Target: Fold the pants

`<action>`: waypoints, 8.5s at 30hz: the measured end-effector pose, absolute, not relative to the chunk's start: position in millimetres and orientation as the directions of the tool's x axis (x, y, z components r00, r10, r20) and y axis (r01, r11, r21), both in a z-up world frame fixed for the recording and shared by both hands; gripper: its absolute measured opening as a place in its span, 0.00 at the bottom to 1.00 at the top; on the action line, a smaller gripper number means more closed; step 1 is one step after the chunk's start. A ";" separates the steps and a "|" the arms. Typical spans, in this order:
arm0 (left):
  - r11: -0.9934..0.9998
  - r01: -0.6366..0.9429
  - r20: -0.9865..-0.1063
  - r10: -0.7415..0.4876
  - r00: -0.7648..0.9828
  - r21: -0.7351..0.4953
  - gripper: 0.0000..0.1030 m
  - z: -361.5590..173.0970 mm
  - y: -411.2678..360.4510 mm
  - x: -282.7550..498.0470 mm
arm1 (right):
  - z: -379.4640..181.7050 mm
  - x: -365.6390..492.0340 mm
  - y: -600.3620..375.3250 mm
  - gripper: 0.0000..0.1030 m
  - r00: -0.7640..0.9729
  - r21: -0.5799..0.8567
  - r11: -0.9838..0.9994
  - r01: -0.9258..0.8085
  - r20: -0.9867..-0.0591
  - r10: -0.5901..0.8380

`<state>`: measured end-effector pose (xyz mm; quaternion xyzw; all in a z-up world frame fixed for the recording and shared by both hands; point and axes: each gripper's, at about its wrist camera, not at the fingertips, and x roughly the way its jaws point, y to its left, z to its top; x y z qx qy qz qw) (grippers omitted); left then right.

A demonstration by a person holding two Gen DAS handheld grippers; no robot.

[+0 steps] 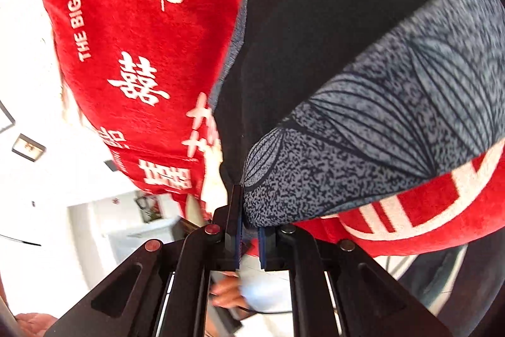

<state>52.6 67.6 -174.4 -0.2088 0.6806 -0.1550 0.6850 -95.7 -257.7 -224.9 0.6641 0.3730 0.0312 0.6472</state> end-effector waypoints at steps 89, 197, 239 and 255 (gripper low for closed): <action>0.859 0.511 -0.972 -0.097 0.214 0.026 0.85 -89.9 -185.8 43.9 | -135.4 -6.0 -381.1 0.78 0.189 0.024 0.885 0.465 -0.979 -0.073; 0.943 0.203 -0.944 0.207 0.258 0.263 0.95 -143.1 -225.3 191.4 | -172.8 -12.5 -598.3 0.54 0.264 0.211 0.852 0.479 -0.960 0.090; 0.883 0.441 -0.946 0.012 0.325 0.163 1.00 -194.8 -52.9 244.6 | -222.0 44.8 -320.7 0.08 0.392 0.564 0.586 0.582 -0.826 0.405; 0.914 0.376 -0.941 0.017 0.338 0.152 1.00 -164.4 -92.7 273.9 | -165.2 38.6 -382.9 0.37 0.373 0.316 0.818 0.482 -0.918 0.135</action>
